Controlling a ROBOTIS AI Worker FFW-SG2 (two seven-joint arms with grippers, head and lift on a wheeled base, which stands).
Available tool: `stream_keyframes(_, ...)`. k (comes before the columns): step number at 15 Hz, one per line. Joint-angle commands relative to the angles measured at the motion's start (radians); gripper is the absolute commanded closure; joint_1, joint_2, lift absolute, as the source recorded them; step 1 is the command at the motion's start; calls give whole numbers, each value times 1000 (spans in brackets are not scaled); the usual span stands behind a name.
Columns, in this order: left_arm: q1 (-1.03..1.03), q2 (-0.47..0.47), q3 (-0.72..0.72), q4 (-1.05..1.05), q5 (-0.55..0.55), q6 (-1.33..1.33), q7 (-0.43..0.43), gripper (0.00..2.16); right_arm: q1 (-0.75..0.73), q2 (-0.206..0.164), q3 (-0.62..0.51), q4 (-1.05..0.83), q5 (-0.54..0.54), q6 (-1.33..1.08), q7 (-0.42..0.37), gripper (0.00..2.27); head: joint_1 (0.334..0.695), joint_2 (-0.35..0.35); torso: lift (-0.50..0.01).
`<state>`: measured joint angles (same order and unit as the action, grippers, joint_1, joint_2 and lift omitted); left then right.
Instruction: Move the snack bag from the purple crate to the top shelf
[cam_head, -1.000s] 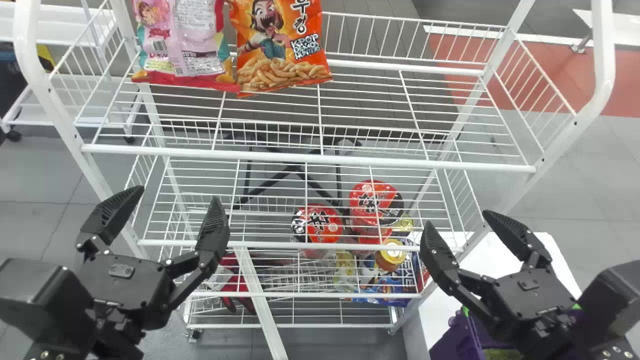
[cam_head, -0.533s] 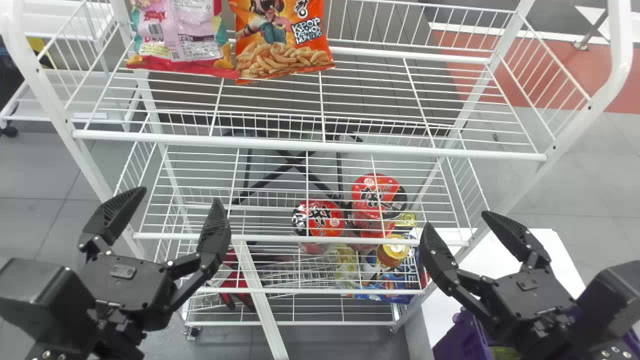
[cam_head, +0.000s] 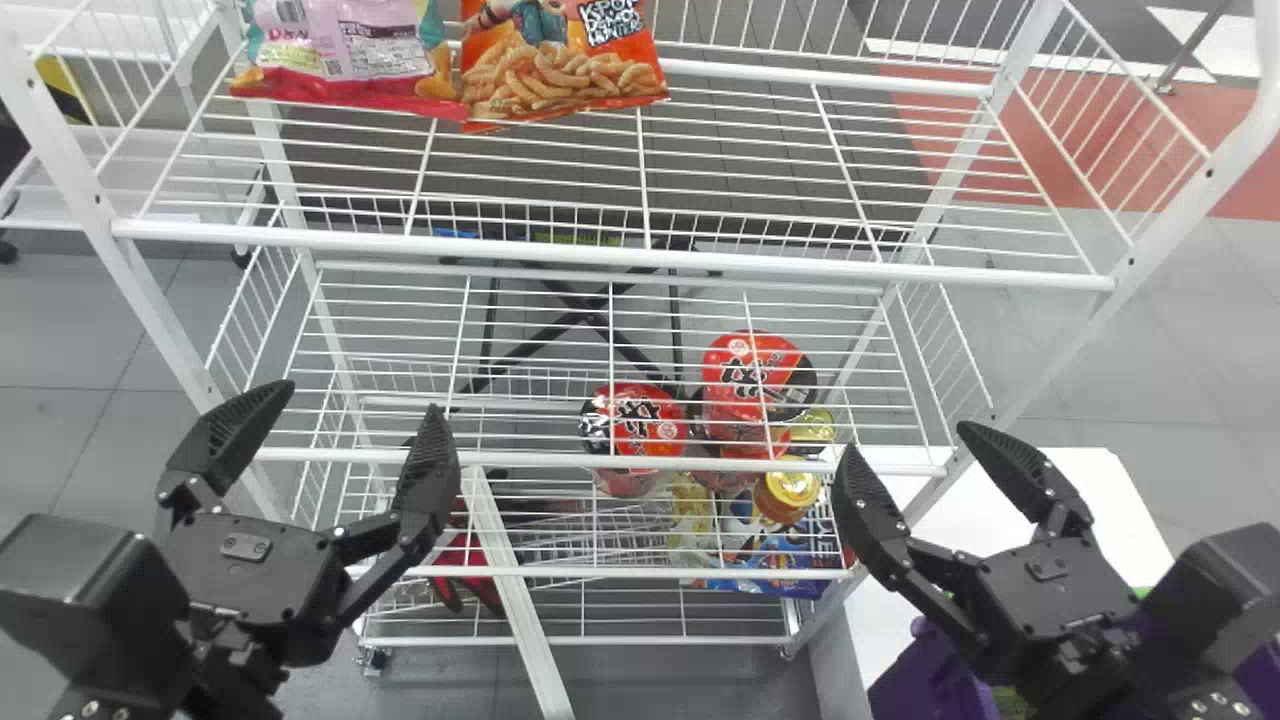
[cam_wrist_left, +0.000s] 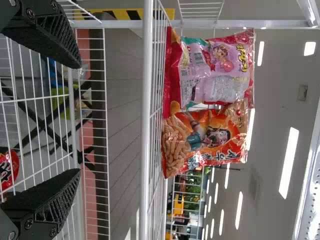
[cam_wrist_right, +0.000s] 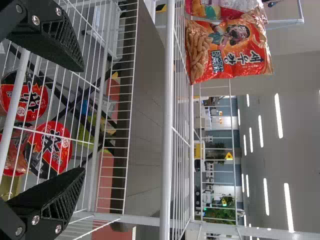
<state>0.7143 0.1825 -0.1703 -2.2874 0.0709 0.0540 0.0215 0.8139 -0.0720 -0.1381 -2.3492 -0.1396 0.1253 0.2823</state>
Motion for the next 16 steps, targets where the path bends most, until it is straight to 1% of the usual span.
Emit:
stream_keyframes(1, 2, 0, 0, 0, 0, -2, 0, 66, -1, 0, 0, 1, 2, -3, 0, 110, 695, -131, -242)
stream_keyframes(12, -1, 0, 0, -3, -3, 1, -2, 66, -1, 0, 2, 1, 6, -6, 0, 110, 695, -130, -285)
stream_keyframes(16, -1, -2, 0, -1, -3, 1, 2, 66, -2, 0, 2, 1, 5, -6, 11, 110, 695, -128, -301)
